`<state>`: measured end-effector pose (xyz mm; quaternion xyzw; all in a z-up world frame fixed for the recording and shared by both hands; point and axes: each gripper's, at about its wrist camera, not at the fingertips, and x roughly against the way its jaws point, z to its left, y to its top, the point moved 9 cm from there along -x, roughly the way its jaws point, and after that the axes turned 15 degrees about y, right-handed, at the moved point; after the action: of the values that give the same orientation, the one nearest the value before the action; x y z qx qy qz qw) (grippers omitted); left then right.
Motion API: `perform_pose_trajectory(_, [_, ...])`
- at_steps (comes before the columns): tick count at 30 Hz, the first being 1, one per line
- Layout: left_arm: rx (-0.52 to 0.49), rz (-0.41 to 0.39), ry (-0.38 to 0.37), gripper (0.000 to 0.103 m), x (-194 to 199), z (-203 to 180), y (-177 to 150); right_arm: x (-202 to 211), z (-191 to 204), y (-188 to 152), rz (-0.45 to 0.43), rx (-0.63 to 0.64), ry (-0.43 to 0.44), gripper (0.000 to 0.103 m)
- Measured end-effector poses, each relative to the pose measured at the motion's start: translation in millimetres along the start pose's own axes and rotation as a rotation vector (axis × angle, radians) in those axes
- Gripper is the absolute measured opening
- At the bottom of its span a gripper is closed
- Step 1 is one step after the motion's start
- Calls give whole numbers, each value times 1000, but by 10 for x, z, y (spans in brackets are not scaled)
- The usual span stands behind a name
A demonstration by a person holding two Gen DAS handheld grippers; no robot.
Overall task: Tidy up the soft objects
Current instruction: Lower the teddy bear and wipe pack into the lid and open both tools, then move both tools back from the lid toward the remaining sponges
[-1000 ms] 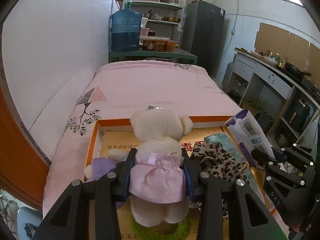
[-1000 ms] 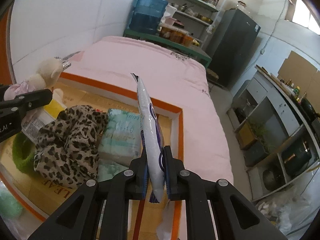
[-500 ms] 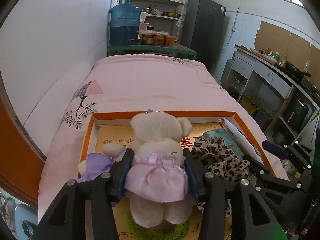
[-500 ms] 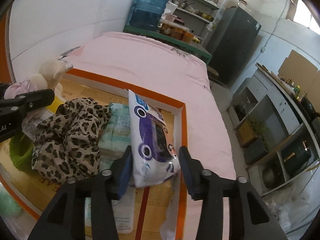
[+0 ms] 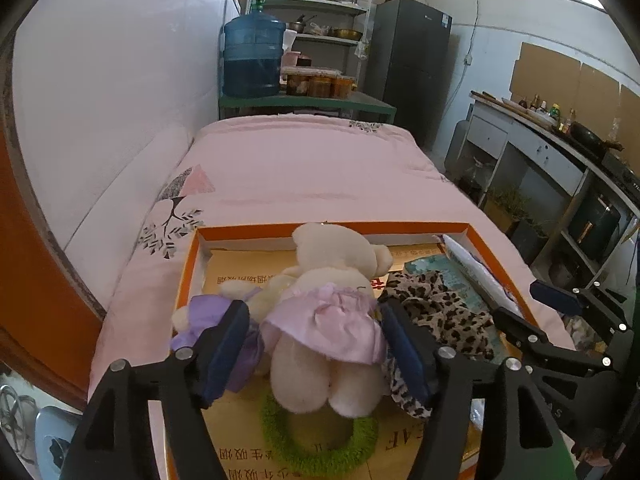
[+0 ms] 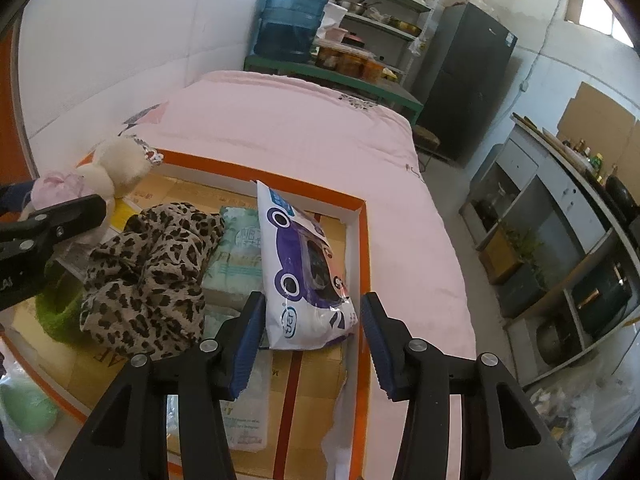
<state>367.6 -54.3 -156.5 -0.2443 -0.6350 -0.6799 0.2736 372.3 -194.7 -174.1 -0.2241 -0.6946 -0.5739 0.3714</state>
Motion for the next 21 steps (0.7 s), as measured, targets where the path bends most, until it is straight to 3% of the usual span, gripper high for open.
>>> perform_pose_trajectory(21, [62, -113, -74, 74, 599, 44, 170, 603, 54, -29, -74, -72, 22, 51])
